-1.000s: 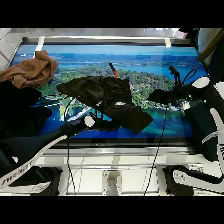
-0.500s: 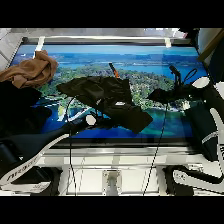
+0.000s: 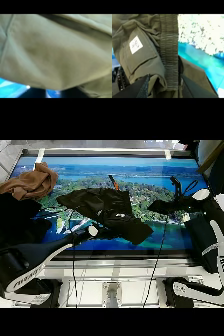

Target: Fold the clothes and pants, and hang the long-sleeved shirts on hangers.

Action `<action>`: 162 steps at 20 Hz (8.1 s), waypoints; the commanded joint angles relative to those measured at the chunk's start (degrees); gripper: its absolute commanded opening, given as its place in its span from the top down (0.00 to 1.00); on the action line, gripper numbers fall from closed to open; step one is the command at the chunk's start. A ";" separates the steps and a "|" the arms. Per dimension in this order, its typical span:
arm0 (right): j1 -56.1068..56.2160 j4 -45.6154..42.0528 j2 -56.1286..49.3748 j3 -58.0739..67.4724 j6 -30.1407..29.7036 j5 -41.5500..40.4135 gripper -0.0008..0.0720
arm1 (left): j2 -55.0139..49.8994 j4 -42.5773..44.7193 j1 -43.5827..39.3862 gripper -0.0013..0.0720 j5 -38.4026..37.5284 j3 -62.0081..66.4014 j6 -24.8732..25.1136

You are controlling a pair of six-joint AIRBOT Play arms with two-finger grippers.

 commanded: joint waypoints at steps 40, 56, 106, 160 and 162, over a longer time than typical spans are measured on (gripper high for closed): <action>0.00 -6.03 0.02 0.07 -2.16 1.36 0.40 | 10.05 6.97 7.19 0.40 -18.84 -6.05 2.12; 0.00 -5.88 0.02 0.07 -2.14 1.38 0.40 | 6.51 -6.69 0.81 0.96 5.99 -8.07 3.54; 9.86 9.49 -32.26 21.90 -3.87 7.37 0.97 | 31.15 32.50 40.50 0.97 -41.86 1.40 1.92; -6.10 10.64 6.82 -23.10 -10.19 -0.66 0.18 | 50.25 24.02 59.84 0.17 -26.27 -36.06 -18.51; -6.10 11.45 6.82 -23.10 -10.16 -0.61 0.18 | 49.22 24.06 59.84 0.17 -29.16 -36.06 -18.43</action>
